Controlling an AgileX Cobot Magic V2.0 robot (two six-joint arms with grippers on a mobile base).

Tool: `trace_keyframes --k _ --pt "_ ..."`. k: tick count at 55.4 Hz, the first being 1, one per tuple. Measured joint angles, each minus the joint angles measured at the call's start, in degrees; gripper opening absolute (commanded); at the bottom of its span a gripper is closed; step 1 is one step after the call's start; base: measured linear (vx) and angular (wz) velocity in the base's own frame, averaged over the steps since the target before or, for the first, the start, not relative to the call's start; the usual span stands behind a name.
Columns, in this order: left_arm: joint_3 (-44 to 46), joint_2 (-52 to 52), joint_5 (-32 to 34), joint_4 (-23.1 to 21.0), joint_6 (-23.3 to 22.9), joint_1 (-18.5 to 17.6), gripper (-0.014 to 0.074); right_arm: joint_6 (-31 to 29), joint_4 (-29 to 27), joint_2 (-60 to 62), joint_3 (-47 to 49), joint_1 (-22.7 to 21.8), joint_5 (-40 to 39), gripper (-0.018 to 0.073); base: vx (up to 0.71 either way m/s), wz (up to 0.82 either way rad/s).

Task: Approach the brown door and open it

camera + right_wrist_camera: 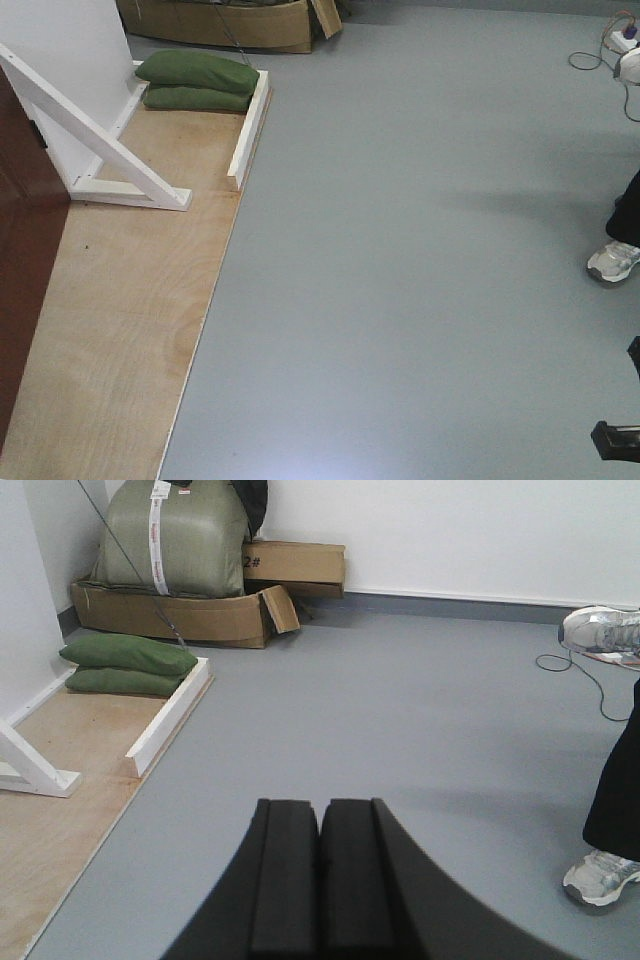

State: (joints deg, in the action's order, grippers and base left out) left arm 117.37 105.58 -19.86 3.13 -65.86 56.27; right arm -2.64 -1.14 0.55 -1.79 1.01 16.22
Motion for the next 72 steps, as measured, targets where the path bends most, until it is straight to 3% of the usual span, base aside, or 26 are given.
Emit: trace_keyframes --k 12,23,32,40,49,57,62,63,72 --pt "0.0 -2.4 -4.9 -1.1 9.0 -2.3 -0.0004 0.0 0.0 0.0 0.0 0.0 0.0 0.0000 0.00 0.00" --pt "-0.5 -6.2 -10.5 -0.1 11.9 -5.8 -0.0004 0.0 0.0 0.0 0.0 0.0 0.0 0.0000 0.00 0.02" --pt "-0.3 -12.0 -8.6 -0.6 15.7 -8.1 -0.0004 0.0 0.0 0.0 0.0 0.0 0.0 0.0000 0.00 0.02" --pt "0.6 -16.6 -6.7 1.1 16.5 -6.2 -0.0004 0.0 0.0 0.0 0.0 0.0 0.0 0.0000 0.00 -0.01" --pt "0.7 -17.6 -9.6 2.0 16.5 -2.7 -0.0004 0.0 0.0 0.0 0.0 0.0 0.0 0.0000 0.00 0.00" --pt "0.6 -14.9 -8.9 2.0 16.6 -2.8 -0.0004 0.0 0.0 0.0 0.0 0.0 0.0 0.0000 0.00 0.00" --pt "0.6 -12.2 -7.6 0.9 16.7 -5.3 -0.0004 0.0 0.0 0.0 0.0 0.0 0.0 0.0000 0.00 0.00" --pt "0.4 -10.2 -7.4 0.1 17.0 -8.6 -0.0004 0.0 0.0 0.0 0.0 0.0 0.0 0.0000 0.00 0.00" --pt "0.4 -8.4 -7.3 -0.3 19.6 -16.8 -0.0004 0.0 0.0 0.0 0.0 0.0 0.0 0.0000 0.00 0.00"
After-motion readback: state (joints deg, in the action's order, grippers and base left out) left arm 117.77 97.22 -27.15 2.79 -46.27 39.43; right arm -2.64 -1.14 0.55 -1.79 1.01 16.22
